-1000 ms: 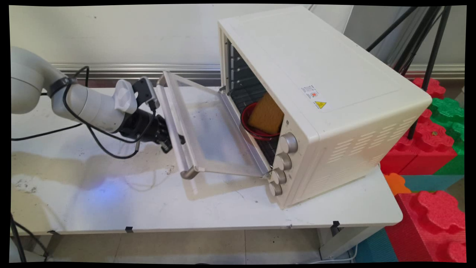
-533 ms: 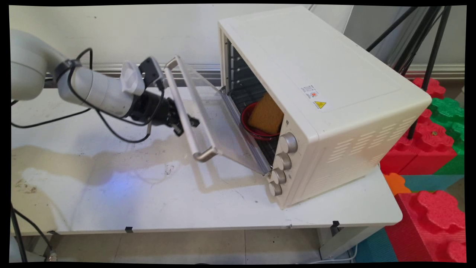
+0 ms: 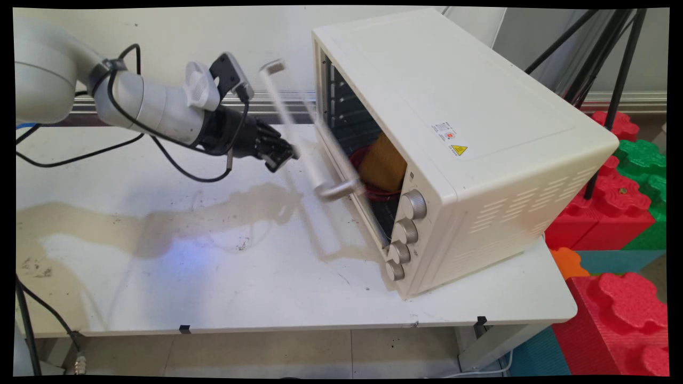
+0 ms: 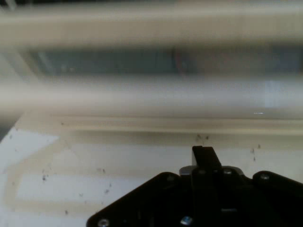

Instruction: Close the oven

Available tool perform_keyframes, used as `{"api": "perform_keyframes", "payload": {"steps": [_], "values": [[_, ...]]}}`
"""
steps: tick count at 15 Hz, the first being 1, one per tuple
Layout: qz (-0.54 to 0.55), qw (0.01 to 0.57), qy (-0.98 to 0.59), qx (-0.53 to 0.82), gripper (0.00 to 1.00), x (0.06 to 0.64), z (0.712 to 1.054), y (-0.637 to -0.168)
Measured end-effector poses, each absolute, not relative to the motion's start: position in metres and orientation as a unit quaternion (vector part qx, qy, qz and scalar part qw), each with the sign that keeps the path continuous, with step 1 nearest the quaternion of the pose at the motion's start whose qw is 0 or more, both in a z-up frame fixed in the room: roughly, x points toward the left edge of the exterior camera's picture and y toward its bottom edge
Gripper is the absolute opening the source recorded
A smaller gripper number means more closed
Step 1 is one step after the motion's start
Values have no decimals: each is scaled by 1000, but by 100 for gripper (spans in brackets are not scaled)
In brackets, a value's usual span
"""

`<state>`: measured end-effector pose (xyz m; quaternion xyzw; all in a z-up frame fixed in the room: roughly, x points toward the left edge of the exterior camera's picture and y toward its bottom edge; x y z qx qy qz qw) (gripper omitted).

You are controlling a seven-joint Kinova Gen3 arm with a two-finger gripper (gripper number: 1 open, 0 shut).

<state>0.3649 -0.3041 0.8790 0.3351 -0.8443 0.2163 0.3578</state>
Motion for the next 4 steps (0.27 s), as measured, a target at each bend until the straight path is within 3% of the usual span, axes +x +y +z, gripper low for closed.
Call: {"api": "perform_keyframes", "payload": {"steps": [4], "values": [[221,364,-842,332,0,363,886,-309]]}}
